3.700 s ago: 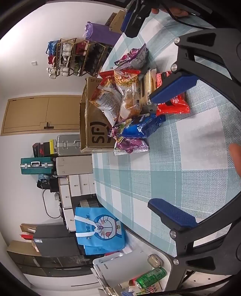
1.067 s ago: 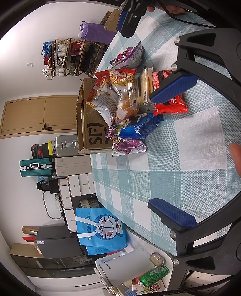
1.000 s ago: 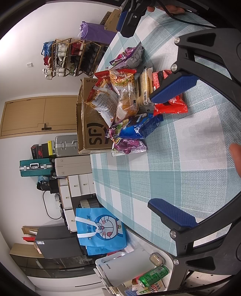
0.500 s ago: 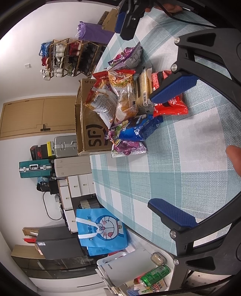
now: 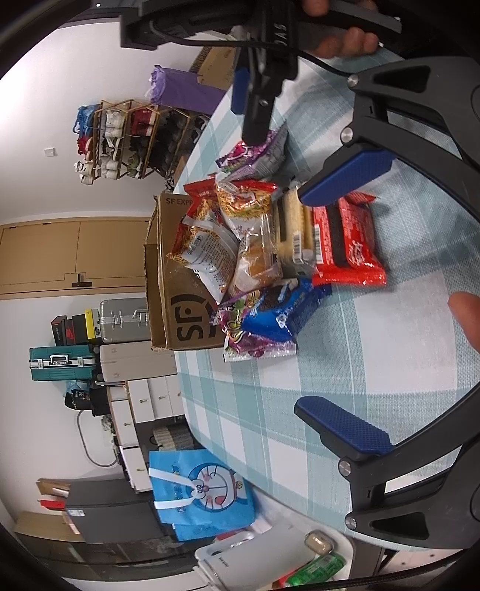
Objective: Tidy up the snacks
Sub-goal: 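Grasp the red wafer pack with the left tool while the right tool grasps the purple grape candy bag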
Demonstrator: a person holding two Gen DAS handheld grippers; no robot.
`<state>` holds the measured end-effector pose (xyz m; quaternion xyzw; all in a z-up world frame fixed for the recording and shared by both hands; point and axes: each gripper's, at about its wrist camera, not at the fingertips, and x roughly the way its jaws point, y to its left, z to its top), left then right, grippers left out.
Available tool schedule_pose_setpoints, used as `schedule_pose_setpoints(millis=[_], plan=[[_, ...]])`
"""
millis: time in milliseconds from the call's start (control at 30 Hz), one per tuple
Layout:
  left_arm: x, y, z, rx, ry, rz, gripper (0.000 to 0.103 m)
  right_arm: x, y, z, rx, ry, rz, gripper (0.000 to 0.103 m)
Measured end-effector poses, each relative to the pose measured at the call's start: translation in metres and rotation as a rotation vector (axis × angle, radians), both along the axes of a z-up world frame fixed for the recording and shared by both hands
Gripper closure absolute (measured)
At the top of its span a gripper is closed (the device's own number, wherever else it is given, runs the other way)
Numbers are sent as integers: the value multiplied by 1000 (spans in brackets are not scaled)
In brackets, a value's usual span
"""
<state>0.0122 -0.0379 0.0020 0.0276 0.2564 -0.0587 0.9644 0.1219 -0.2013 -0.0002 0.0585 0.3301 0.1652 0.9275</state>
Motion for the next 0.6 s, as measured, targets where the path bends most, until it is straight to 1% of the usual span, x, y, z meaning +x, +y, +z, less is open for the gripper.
schedule_pose_setpoints(millis=[133,233,433,600], plan=[[12,-3,-6,-28,80,-39,1,12,8,-5,-17,38,14,0],[15,-6,-10,-16,90,-49,1,23,13,-9,-37,63,14,0],[13,-16,-13,12,80,-95,2,36,16,-15,-33,106,37,0],[18,-22,-21,12,129,-128,2,44,17,-19,-30,132,37,1]])
